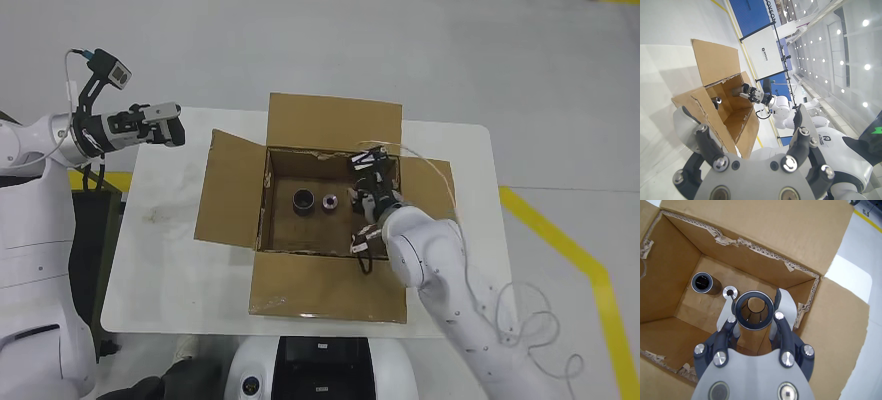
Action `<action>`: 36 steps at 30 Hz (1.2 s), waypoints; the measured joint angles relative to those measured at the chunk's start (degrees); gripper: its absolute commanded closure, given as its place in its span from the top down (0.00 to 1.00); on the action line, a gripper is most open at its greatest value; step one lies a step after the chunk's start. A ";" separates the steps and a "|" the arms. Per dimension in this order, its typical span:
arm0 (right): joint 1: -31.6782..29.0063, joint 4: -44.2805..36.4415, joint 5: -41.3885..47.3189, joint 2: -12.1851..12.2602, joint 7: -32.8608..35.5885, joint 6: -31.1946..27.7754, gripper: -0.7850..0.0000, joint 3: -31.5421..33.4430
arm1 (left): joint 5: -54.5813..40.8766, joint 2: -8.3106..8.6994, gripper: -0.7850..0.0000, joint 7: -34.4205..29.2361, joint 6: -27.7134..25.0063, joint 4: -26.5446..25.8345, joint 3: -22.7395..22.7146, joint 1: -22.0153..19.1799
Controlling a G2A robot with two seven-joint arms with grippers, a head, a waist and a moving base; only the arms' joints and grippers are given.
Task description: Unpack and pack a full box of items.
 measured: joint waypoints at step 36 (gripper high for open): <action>3.63 16.07 4.70 -3.23 -6.15 3.20 0.39 -2.61 | 0.00 0.00 1.00 0.00 0.00 0.00 0.00 0.00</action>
